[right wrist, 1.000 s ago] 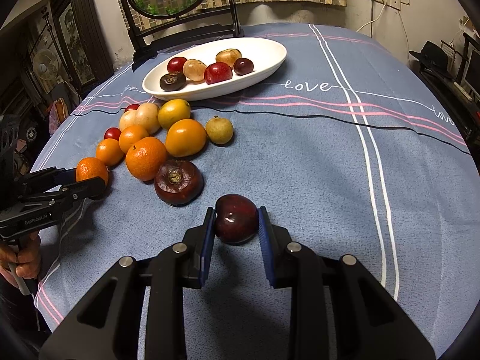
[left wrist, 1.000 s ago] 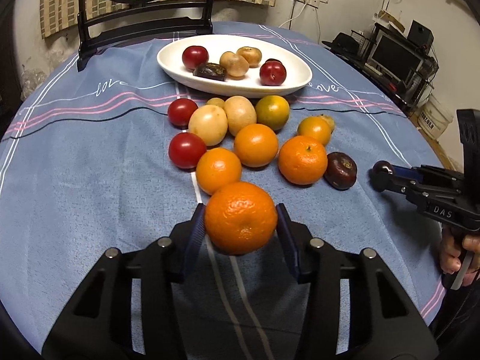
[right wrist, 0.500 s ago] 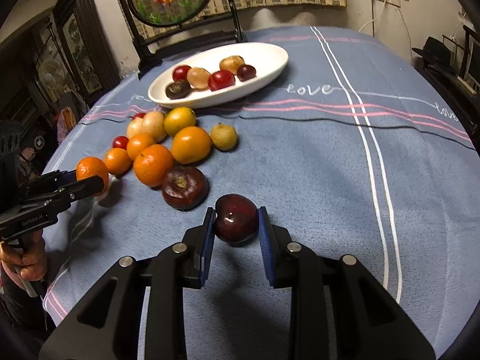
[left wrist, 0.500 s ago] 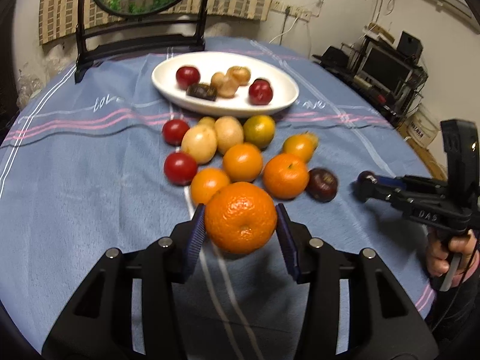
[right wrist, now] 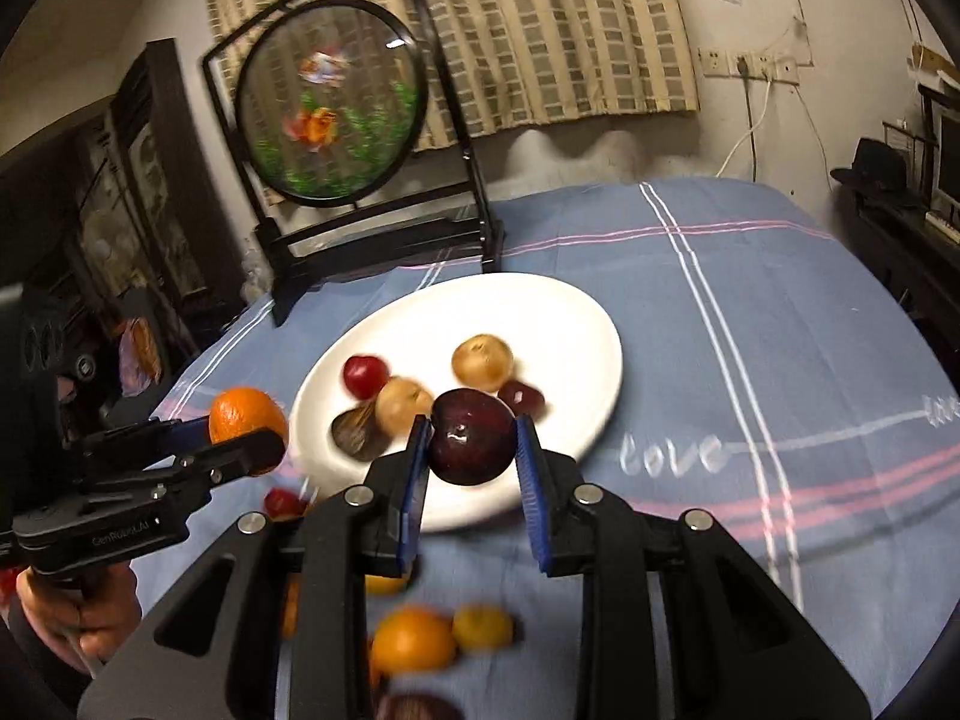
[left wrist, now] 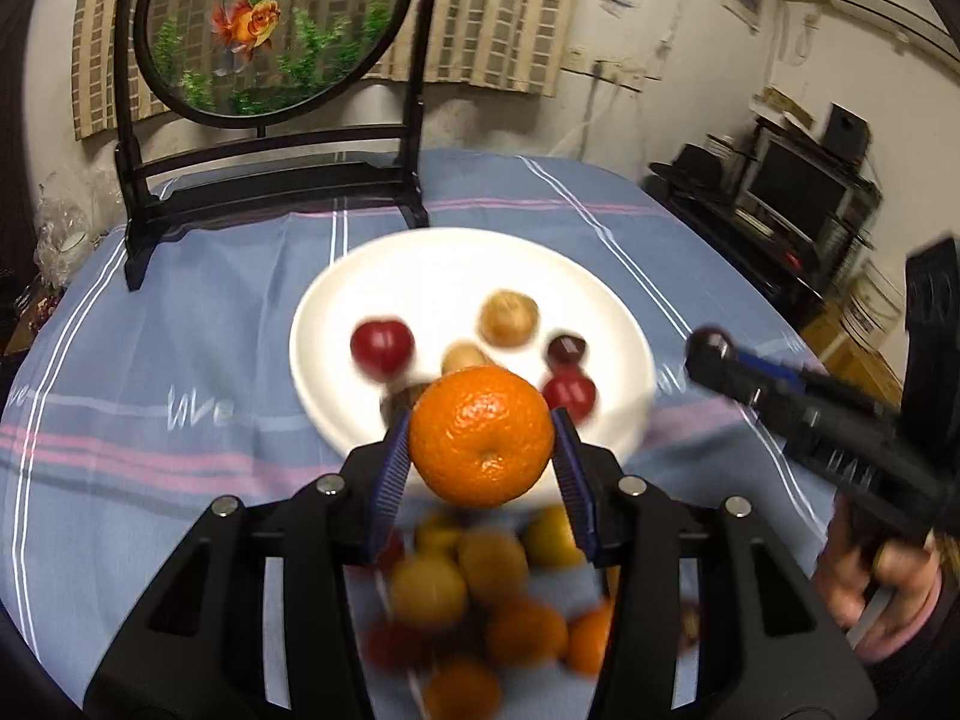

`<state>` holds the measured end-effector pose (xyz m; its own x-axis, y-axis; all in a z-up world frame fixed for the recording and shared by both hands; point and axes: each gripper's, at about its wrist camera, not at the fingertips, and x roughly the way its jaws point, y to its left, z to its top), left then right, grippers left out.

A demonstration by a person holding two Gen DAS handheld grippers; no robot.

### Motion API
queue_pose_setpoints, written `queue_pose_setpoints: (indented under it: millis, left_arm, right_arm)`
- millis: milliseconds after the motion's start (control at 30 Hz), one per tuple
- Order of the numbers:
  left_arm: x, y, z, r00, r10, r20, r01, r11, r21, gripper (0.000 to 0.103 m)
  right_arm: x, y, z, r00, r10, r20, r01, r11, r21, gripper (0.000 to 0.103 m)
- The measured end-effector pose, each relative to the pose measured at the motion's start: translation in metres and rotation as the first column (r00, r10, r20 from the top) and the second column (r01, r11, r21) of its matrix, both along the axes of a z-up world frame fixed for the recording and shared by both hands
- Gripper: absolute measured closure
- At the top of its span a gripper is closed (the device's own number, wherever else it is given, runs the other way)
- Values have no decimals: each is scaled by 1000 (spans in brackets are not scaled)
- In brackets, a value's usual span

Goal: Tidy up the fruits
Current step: 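Place the tangerine and dark plum on the white plate with both tools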

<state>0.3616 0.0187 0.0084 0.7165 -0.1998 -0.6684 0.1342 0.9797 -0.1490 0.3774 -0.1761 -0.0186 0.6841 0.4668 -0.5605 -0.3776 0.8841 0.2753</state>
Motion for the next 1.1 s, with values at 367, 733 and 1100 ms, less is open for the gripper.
queue_pose_setpoints:
  millis: [367,733,1100]
  left_arm:
    - [99,-11,-23,995,64,-81,-59,996,64,56]
    - [130,-19,-35,989,109,-96,-96,987,132,37]
    - [38,6,-6,992,124,-30,-121,989,80,13]
  right_arm:
    - [53,2,-30,994,-49,-99,51,998,24,74]
    - [59,8,-40,990,-28,-137,28,1000,-4,74]
    - [34,9,-19,1000,6,-31,-7,1000,-15,37]
